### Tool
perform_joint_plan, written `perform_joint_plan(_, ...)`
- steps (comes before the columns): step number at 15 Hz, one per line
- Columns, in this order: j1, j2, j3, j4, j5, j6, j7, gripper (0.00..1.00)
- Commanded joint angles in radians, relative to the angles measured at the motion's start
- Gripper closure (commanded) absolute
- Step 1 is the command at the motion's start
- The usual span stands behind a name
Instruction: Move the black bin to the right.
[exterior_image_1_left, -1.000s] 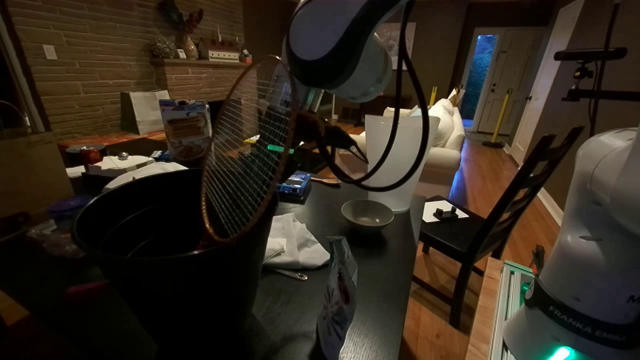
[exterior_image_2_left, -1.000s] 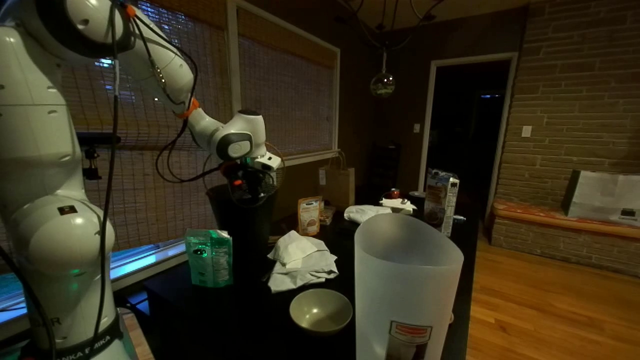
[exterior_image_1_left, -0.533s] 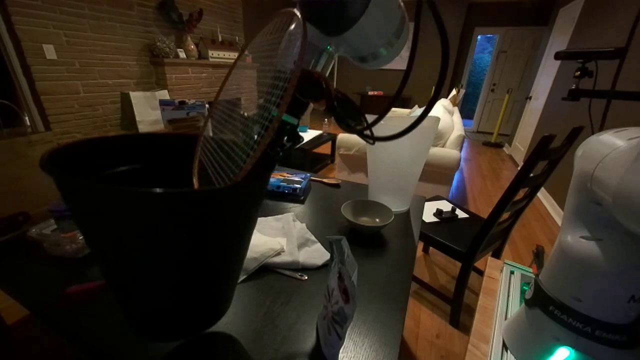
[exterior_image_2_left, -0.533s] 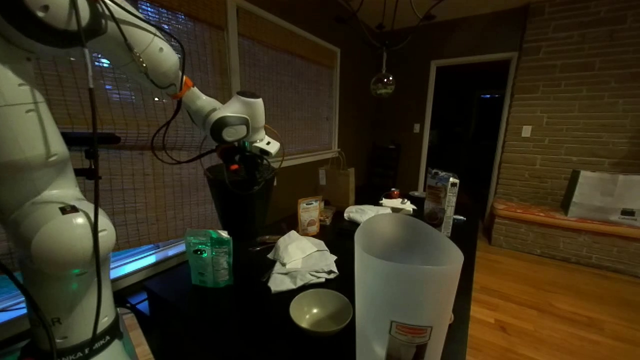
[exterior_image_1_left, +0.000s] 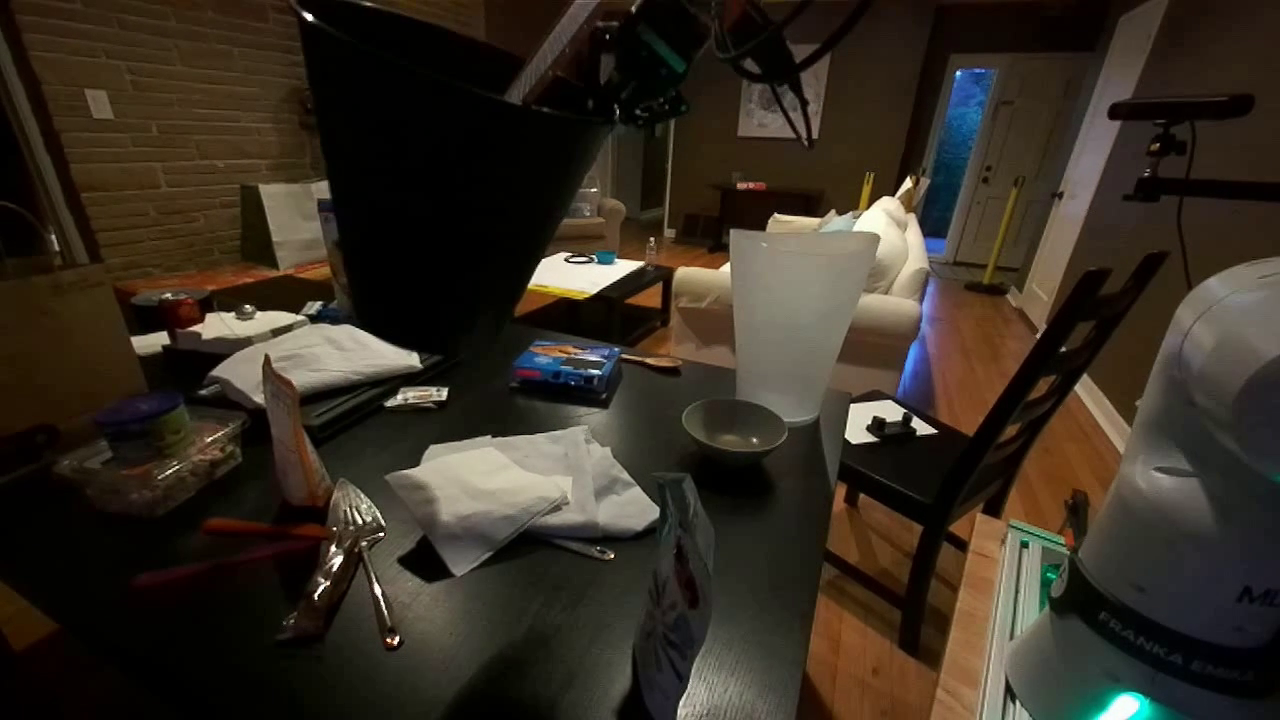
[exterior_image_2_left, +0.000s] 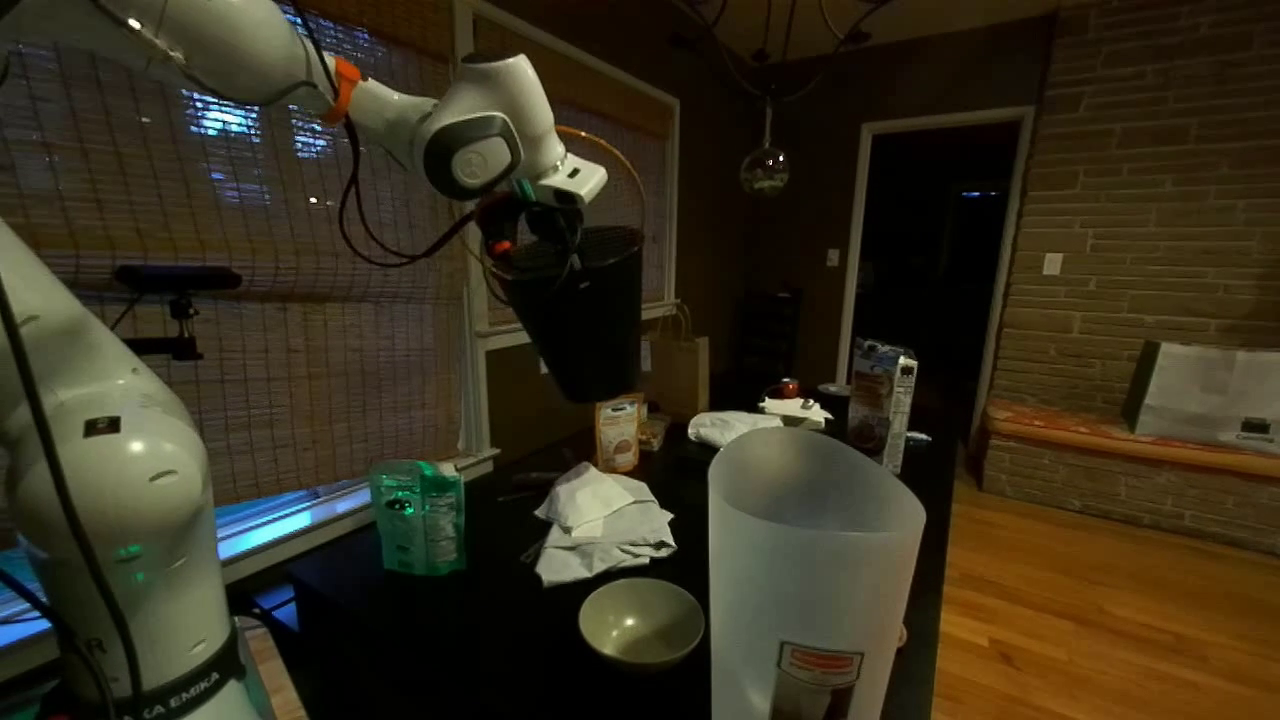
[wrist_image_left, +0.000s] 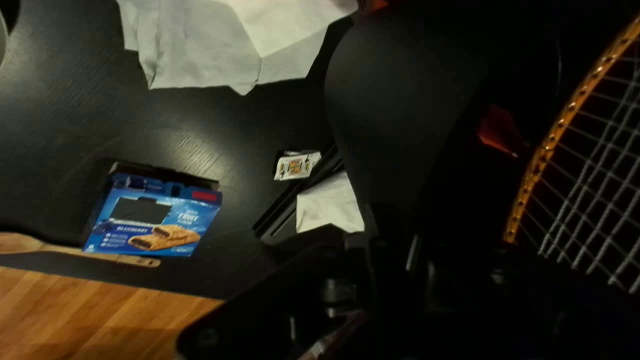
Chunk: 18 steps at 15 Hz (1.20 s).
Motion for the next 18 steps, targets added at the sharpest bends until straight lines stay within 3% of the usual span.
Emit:
perform_joint_plan(1, -0.008, -0.006, -0.013, 0.010, -0.011, -0.007, 0.006, 0.95)
perform_joint_plan(4, -0.028, 0.122, -0.054, 0.101, 0.056, -0.020, 0.082, 0.99)
perform_joint_plan(8, -0.084, 0.321, -0.128, 0.270, 0.047, -0.056, 0.157, 0.99)
perform_joint_plan(13, -0.128, 0.555, -0.186, 0.529, 0.040, -0.157, 0.348, 0.99)
perform_joint_plan(14, -0.119, 0.474, -0.181, 0.384, 0.017, -0.087, 0.261, 0.99)
perform_joint_plan(18, -0.119, 0.514, -0.186, 0.400, 0.015, -0.097, 0.260, 0.95)
